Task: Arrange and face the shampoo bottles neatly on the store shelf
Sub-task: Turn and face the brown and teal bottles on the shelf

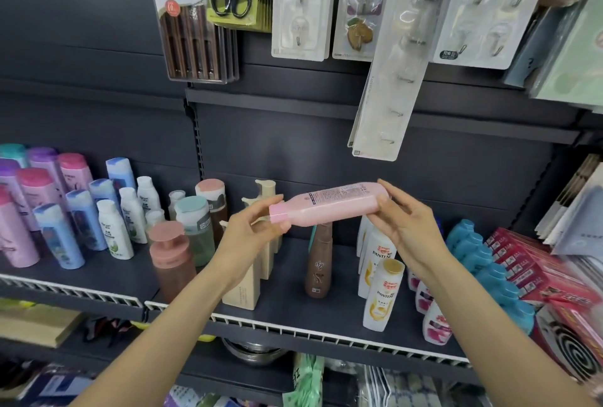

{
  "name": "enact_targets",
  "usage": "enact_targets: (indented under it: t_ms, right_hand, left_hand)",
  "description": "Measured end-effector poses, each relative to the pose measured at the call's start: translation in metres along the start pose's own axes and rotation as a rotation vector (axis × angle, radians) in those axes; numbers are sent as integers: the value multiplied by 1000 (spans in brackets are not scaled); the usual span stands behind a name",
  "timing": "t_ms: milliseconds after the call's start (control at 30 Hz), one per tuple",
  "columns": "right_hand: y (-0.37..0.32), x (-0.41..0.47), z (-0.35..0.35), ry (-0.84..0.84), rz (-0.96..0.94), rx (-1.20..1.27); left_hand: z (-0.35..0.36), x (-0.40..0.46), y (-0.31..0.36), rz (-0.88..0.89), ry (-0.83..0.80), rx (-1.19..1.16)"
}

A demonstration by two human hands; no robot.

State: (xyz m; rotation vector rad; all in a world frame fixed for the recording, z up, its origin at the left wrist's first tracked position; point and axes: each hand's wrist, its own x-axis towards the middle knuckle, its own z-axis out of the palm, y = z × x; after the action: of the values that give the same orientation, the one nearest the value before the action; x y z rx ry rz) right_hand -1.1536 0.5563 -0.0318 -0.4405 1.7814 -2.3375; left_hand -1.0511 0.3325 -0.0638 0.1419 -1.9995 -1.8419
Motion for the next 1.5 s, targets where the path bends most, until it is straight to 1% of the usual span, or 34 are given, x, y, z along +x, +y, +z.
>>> enact_targets:
  t_ms: [67,133,200,233,267,300,333,367,433,500,533,600,667,733,867,967,1067,1167,1267,1367,1500]
  right_hand:
    - [3,1,0,26,65,3]
    - [7,-1,0,24,132,-8]
    - [13,-4,3,12,229,-50]
    - [18,-5,5,11,279,-130]
    - [22,-6,6,7,300,-281]
    - [25,-6,7,-3,275,-476]
    - [27,-7,9,-21,207,-655]
    - [27,-7,12,-48,106,-764]
    - [24,-8,19,-151,-71,-810]
    - [24,-7,26,-247,-180,-846]
    - [26,-7,29,-258,-210,-905]
    - [30,-5,33,-215,-256,-1015]
    - [35,-3,34,-175,-299,-1048]
    - [41,0,34,-178,-305,-1052]
    - [57,5,30,-197,-120,-992]
    - [73,8,24,-136,-45,-994]
    - [88,9,20,-119,-55,-1027]
    - [99,13,19,-133,-57,-1074]
    - [111,19,17,-140,-19,-1070]
    - [125,23,16,-158,42,-1059]
    - [141,27,14,-119,91,-1044]
  left_hand:
    - [0,0,6,65,43,42]
    - [1,2,13,136,120,109]
    - [4,7,21,167,179,183]
    - [7,9,26,161,191,216]
    - [9,12,30,149,193,257]
    - [11,14,33,143,184,313]
    - [14,16,36,147,166,381]
    - [17,18,39,155,143,445]
    - [25,20,42,165,108,523]
    - [31,23,42,174,103,566]
    - [33,25,42,180,110,584]
    - [38,28,40,197,122,618]
    - [43,29,38,211,114,660]
    - [47,28,34,215,98,688]
    - [40,26,19,155,26,716]
    - [21,23,-7,160,-51,946]
    - [-3,22,-36,126,-58,1158]
    - [-22,25,-59,134,-57,1290]
    - [-32,27,-69,143,-74,1401]
    - [-37,29,-74,139,-102,1443]
    - [-41,30,-76,154,-113,1417]
